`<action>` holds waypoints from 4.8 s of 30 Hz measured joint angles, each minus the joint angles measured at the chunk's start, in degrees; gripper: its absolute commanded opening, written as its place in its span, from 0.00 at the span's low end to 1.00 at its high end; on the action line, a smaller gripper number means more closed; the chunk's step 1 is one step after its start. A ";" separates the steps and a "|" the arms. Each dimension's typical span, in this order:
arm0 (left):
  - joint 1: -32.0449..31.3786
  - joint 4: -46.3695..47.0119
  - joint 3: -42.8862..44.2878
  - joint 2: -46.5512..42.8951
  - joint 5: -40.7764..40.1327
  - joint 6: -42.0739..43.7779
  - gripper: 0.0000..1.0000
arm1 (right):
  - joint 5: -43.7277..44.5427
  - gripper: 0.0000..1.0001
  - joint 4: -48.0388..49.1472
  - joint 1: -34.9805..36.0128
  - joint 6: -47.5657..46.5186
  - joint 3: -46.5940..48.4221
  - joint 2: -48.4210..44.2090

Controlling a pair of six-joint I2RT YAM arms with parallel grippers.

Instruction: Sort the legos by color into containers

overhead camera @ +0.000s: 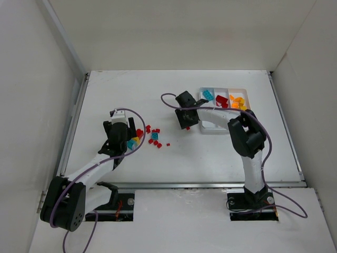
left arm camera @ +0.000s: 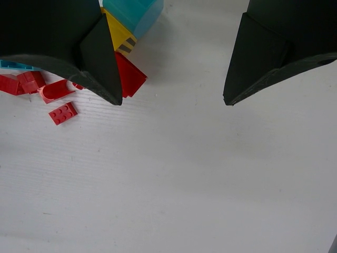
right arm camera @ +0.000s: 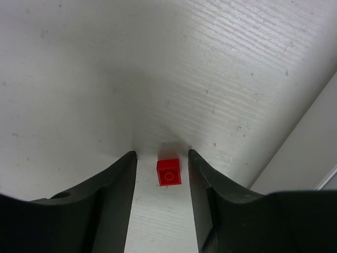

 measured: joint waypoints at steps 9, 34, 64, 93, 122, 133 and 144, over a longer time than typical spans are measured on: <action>0.00 0.24 0.00 0.02 0.13 0.02 0.75 | 0.09 0.43 -0.28 0.04 0.74 -0.04 -0.15; 0.00 0.22 0.00 0.17 0.85 0.13 0.75 | 1.81 0.40 -2.54 0.20 2.47 -1.70 -1.55; 0.00 0.61 -1.05 -1.22 0.94 0.07 0.75 | 9.44 0.05 -2.38 -23.26 4.74 -1.31 -15.61; -2.40 -29.68 31.12 25.81 55.87 67.12 0.72 | 0.68 0.74 -2.86 -25.92 0.39 -1.73 -10.99; -7.37 -57.86 34.60 19.91 58.58 90.64 0.43 | -12.52 0.67 -4.66 0.74 -4.46 -7.28 -13.84; -1.68 -33.18 14.10 -16.90 50.36 45.09 0.37 | -13.16 0.58 -3.69 8.87 1.09 -2.75 -4.46; -1.79 -25.55 7.32 -30.73 27.63 16.22 0.41 | -5.33 0.54 -3.48 15.17 13.70 -1.84 -3.85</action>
